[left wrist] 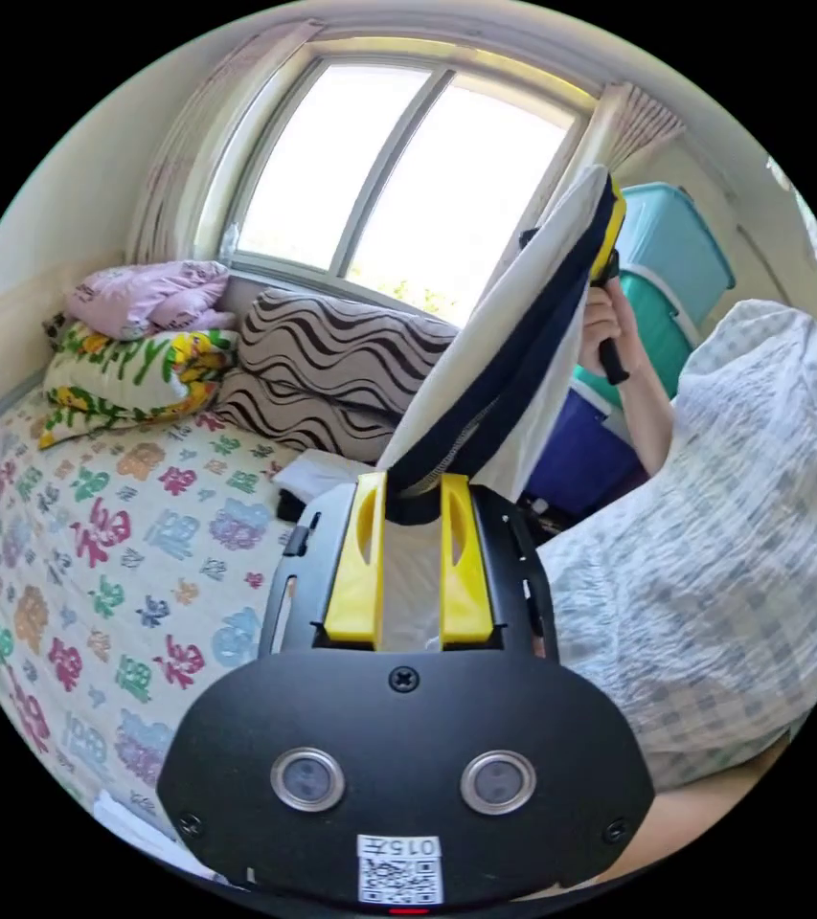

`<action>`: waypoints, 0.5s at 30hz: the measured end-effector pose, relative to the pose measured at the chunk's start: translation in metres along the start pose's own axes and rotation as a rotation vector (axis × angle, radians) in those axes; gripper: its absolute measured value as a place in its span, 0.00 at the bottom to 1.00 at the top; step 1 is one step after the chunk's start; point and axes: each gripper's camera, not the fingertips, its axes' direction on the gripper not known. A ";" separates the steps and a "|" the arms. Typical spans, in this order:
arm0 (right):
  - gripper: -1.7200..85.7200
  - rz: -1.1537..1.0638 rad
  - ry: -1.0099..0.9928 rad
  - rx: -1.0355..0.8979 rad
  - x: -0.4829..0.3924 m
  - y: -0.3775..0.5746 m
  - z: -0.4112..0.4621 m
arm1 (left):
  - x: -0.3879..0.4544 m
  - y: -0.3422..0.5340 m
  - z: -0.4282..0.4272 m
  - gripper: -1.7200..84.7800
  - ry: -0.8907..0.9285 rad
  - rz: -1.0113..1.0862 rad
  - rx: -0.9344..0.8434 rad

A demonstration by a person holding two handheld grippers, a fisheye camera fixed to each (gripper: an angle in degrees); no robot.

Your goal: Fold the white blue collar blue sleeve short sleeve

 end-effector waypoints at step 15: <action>0.02 0.155 0.102 0.188 -0.005 0.022 -0.072 | 0.055 0.008 -0.069 0.02 -0.296 -0.223 0.323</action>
